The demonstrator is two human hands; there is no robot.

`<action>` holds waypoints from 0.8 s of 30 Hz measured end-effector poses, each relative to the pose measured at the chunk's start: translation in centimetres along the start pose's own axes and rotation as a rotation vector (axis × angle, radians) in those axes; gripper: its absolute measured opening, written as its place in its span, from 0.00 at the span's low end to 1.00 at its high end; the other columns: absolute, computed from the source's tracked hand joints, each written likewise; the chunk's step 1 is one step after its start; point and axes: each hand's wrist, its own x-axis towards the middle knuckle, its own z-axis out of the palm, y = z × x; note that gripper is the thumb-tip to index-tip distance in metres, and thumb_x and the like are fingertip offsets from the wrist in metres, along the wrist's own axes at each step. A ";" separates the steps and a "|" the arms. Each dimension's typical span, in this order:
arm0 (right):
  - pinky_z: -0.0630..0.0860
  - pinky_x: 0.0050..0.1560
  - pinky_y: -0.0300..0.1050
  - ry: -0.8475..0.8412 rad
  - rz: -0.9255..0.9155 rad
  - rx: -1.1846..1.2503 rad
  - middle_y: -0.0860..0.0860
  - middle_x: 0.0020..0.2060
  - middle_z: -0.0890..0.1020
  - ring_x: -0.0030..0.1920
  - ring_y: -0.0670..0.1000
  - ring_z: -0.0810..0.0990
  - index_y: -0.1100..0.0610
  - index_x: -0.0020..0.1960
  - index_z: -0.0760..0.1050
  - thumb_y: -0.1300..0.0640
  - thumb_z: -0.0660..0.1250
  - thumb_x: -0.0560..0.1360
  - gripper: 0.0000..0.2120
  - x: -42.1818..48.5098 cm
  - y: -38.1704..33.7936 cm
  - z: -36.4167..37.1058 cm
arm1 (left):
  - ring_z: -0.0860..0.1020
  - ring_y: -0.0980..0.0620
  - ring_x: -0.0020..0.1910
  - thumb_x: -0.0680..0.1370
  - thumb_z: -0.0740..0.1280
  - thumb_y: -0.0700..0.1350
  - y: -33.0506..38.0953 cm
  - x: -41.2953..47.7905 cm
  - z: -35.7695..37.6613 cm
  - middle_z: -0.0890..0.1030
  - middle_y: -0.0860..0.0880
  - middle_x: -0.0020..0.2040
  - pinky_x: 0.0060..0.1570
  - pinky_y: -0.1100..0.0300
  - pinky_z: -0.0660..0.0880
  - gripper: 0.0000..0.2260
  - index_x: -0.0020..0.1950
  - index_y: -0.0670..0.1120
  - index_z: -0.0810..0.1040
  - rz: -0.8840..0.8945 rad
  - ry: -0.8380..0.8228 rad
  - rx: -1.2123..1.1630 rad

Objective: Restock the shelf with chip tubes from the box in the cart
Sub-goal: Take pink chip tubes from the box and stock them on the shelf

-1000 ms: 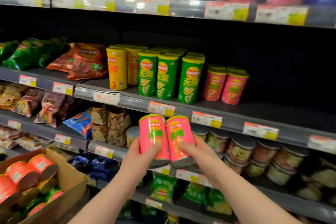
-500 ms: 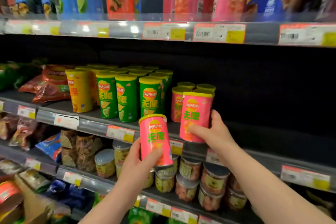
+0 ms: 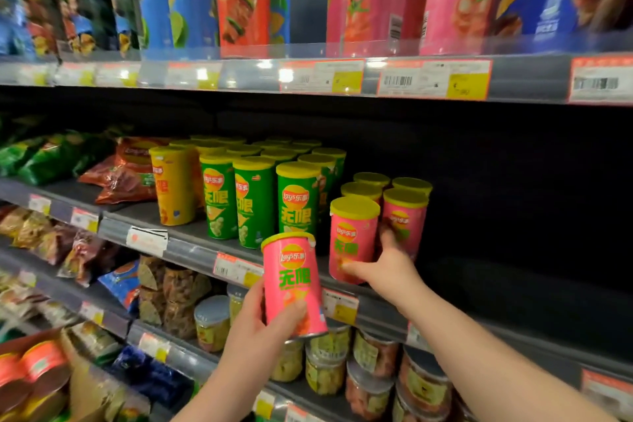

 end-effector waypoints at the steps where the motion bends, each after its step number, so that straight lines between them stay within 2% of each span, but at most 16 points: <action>1: 0.72 0.58 0.46 0.017 0.014 -0.044 0.52 0.63 0.75 0.60 0.53 0.76 0.52 0.71 0.61 0.52 0.77 0.67 0.39 0.1 0.0 0.1 | 0.83 0.53 0.48 0.53 0.75 0.60 0.0 0.3 -0.1 0.84 0.53 0.50 0.45 0.57 0.76 0.38 0.62 0.58 0.72 -0.005 -0.022 -0.006; 4: 0.73 0.59 0.49 0.071 0.063 -0.175 0.53 0.64 0.74 0.61 0.56 0.76 0.53 0.69 0.61 0.47 0.76 0.67 0.38 0.3 -0.2 0.5 | 0.83 0.55 0.47 0.51 0.75 0.61 0.1 1.3 -0.6 0.84 0.54 0.50 0.42 0.60 0.76 0.39 0.62 0.58 0.72 -0.004 -0.085 -0.011; 7: 0.74 0.59 0.50 0.112 0.091 -0.208 0.52 0.62 0.76 0.60 0.55 0.76 0.52 0.67 0.63 0.45 0.75 0.67 0.35 0.5 -0.5 0.8 | 0.83 0.55 0.47 0.51 0.75 0.61 0.4 2.3 -1.2 0.84 0.55 0.48 0.44 0.59 0.76 0.38 0.60 0.58 0.72 0.008 -0.129 -0.015; 10: 0.74 0.58 0.49 0.139 0.130 -0.242 0.52 0.62 0.76 0.61 0.55 0.76 0.51 0.68 0.64 0.44 0.74 0.68 0.34 0.9 -0.6 1.2 | 0.83 0.55 0.48 0.55 0.76 0.58 0.6 2.9 -1.7 0.84 0.54 0.50 0.43 0.60 0.76 0.35 0.61 0.59 0.72 0.013 -0.164 -0.010; 13: 0.76 0.56 0.54 0.180 0.165 -0.263 0.52 0.59 0.78 0.57 0.56 0.78 0.51 0.62 0.66 0.42 0.74 0.67 0.30 1.4 -0.7 1.7 | 0.83 0.56 0.46 0.58 0.76 0.55 0.7 3.2 -2.2 0.84 0.55 0.48 0.40 0.63 0.75 0.29 0.57 0.61 0.72 0.013 -0.197 -0.018; 19: 0.76 0.55 0.55 0.242 0.197 -0.323 0.52 0.58 0.77 0.57 0.56 0.77 0.52 0.60 0.66 0.43 0.72 0.69 0.26 2.4 -0.9 2.5 | 0.83 0.58 0.44 0.63 0.78 0.57 1.2 3.6 -2.6 0.84 0.56 0.47 0.37 0.67 0.74 0.25 0.55 0.61 0.72 0.008 -0.227 -0.020; 24: 0.76 0.55 0.53 0.263 0.216 -0.355 0.51 0.56 0.79 0.56 0.56 0.78 0.52 0.60 0.69 0.44 0.72 0.70 0.23 3.4 -1.0 2.9 | 0.83 0.56 0.48 0.61 0.74 0.55 0.7 4.3 -3.2 0.83 0.56 0.51 0.45 0.60 0.76 0.27 0.58 0.62 0.71 0.005 -0.249 0.009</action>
